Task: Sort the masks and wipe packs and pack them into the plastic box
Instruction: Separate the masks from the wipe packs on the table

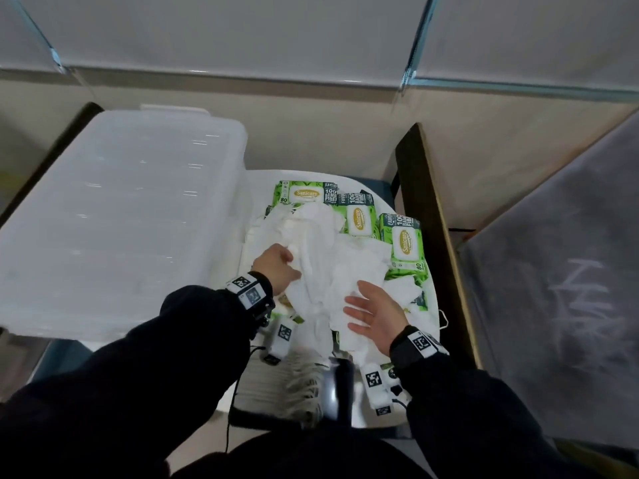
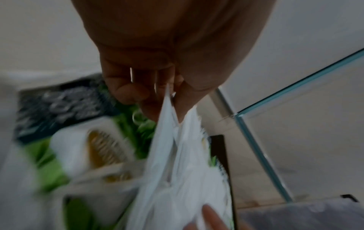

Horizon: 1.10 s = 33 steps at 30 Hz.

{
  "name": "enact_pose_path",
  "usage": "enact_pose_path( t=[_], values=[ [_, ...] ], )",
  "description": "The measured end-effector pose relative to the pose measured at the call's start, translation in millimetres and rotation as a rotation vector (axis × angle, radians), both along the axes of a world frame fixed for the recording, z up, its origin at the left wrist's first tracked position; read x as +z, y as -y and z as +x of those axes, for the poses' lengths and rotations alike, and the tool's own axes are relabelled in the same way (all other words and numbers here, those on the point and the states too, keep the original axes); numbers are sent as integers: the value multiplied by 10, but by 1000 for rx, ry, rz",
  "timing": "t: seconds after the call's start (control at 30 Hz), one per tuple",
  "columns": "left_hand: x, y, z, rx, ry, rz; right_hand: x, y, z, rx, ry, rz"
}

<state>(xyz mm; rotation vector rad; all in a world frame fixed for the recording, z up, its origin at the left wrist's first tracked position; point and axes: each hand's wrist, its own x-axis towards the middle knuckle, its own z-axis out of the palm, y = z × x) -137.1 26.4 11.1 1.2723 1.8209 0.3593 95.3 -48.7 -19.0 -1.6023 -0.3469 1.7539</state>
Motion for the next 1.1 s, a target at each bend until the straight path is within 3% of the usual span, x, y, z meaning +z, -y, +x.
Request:
enact_pose_path(
  t=[0.13, 0.27, 0.4, 0.57, 0.77, 0.83, 0.93, 1.03, 1.1],
  values=[
    [566, 100, -209, -46, -40, 182, 6, -72, 143, 78, 32, -6],
    [1078, 254, -253, -126, -224, 395, 177, -248, 202, 87, 16, 55],
    [1292, 138, -152, -67, -159, 432, 542, -473, 42, 89, -69, 202],
    [1161, 52, 35, 24, -33, 309, 681, -628, -190, 261, 174, 332],
    [891, -52, 143, 206, 220, 105, 433, -673, -184, 191, -101, 21],
    [812, -81, 177, 287, 314, 30, 384, -664, -140, 217, -181, -5],
    [722, -86, 236, 366, 417, -54, 328, -608, -114, 273, -159, 38],
    [671, -88, 203, 373, 382, -54, 263, -593, -76, 251, -97, 89],
    [661, -106, 98, 353, 228, 27, 258, -588, 2, 236, -88, 95]
  ],
)
